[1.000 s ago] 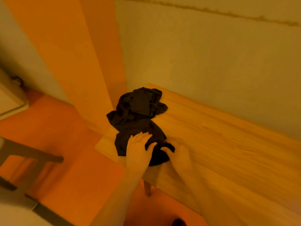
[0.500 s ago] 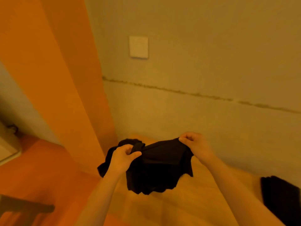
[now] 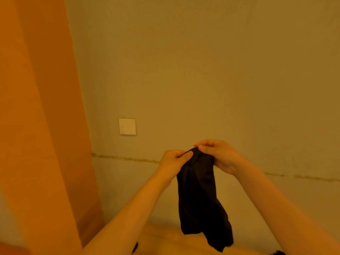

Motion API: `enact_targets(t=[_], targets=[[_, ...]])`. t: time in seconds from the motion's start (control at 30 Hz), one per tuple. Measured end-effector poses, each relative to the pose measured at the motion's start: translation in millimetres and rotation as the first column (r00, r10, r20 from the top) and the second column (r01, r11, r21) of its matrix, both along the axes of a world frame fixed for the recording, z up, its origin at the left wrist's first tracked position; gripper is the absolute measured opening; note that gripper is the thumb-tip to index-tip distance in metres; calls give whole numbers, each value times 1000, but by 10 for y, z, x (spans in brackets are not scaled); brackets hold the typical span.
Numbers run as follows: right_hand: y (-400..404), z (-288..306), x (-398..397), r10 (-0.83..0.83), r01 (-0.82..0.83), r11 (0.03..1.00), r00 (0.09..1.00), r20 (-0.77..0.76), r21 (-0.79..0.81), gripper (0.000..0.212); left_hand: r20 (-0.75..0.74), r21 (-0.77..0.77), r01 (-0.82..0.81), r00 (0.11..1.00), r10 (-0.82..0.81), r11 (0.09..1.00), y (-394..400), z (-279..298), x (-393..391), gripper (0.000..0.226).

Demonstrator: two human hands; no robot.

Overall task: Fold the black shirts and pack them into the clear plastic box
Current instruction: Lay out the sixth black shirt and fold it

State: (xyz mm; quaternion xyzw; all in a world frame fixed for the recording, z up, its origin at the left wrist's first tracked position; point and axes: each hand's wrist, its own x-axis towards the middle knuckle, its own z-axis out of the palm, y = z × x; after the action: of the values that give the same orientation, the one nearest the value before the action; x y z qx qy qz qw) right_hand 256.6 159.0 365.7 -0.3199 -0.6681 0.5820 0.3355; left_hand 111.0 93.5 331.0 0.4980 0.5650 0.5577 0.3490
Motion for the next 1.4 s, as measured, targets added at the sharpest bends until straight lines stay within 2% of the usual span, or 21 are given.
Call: enact_targets(t=[0.1,0.17,0.23,0.3,0.4,0.47,0.5,0.63,0.7,0.77,0.8,0.83,0.9,0.93,1.03,1.1,1.2,1.3,1.4], targets=[[30,14,184,59,-63,995,997,56,75,27,88,77,5,996,-11,997,81,230,140,30],[35,27,250,-5,4,993,1000,4,121,19,128,76,66,989,-75,995,109,341,193,27],[47,76,292,-72,82,993,992,-104,88,13,124,57,134,982,-140,989,118,420,200,26],[91,127,322,-95,104,992,987,-129,65,21,59,38,184,981,-186,982,125,485,169,26],[120,223,288,-63,70,996,991,-120,54,25,-163,12,261,953,-256,965,126,566,54,14],[162,313,270,-61,69,996,992,-112,65,24,-291,-32,338,897,-332,941,122,611,-40,35],[185,362,275,-64,71,995,993,-97,76,24,-306,-41,363,882,-358,931,106,634,-73,38],[297,533,349,28,-24,991,999,-33,128,23,-189,7,275,944,-269,961,43,713,-183,8],[327,596,379,163,-176,972,983,88,156,9,-82,29,265,961,-262,964,77,728,-261,14],[360,656,396,250,-305,941,918,308,144,41,25,39,290,956,-292,956,79,766,-296,21],[359,683,387,249,-331,930,885,393,157,42,70,45,295,952,-298,954,93,775,-314,23],[337,711,376,227,-344,918,865,448,198,34,116,47,289,949,-293,956,106,785,-327,25],[315,758,355,153,-314,903,873,463,292,11,195,54,254,946,-260,966,137,801,-363,26],[310,780,357,115,-284,899,887,448,333,10,227,56,230,945,-237,971,163,797,-401,27],[316,813,372,38,-187,889,940,339,418,28,280,37,182,942,-185,983,169,783,-526,31],[307,801,348,45,-147,898,969,245,415,33,172,5,152,973,-151,988,152,747,-583,29],[265,748,228,48,-80,954,992,115,290,35,-57,-22,97,994,-98,995,129,726,-515,26],[203,747,76,39,-51,982,997,71,182,34,-244,54,104,966,-88,993,128,776,-342,20],[137,806,-53,50,-59,991,996,76,124,35,-196,84,309,937,-288,947,117,846,-123,31]])
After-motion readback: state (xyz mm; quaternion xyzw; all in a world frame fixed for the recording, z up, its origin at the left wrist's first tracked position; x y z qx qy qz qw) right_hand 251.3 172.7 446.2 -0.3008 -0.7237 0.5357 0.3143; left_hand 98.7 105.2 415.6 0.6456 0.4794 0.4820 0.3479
